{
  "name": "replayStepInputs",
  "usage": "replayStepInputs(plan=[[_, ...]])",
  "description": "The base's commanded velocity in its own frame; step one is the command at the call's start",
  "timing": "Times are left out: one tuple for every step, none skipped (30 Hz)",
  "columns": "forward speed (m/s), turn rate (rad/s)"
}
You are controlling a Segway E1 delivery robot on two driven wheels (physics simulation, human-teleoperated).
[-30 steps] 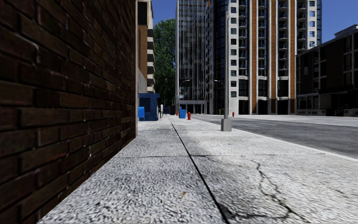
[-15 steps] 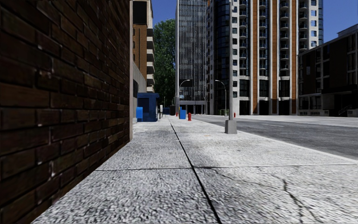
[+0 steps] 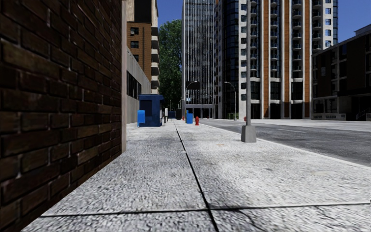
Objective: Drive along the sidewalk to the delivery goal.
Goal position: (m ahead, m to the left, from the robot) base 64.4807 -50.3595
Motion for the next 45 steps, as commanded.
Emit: replayStepInputs(plan=[[2.00,0.26],[2.00,0.28],[2.00,0.33],[2.00,0.33],[2.00,0.00],[2.00,0.00],[2.00,0.00],[2.00,0.00],[2.00,0.00],[2.00,0.00],[2.00,0.00],[2.00,0.00],[2.00,0.00],[2.00,0.00],[2.00,0.00],[2.00,0.00],[2.00,0.00],[2.00,0.00],[2.00,0.00],[2.00,0.00],[2.00,0.00],[2.00,0.00],[2.00,0.00],[2.00,0.00],[2.00,0.00],[2.00,0.00],[2.00,0.00],[2.00,0.00],[2.00,0.00],[2.00,0.00],[2.00,0.00],[2.00,0.00],[2.00,0.00],[2.00,0.00],[2.00,0.00],[2.00,0.00],[2.00,0.00],[2.00,0.00],[2.00,0.00],[2.00,0.00],[2.00,0.00],[2.00,0.00],[2.00,0.00],[2.00,0.00],[2.00,0.00]])
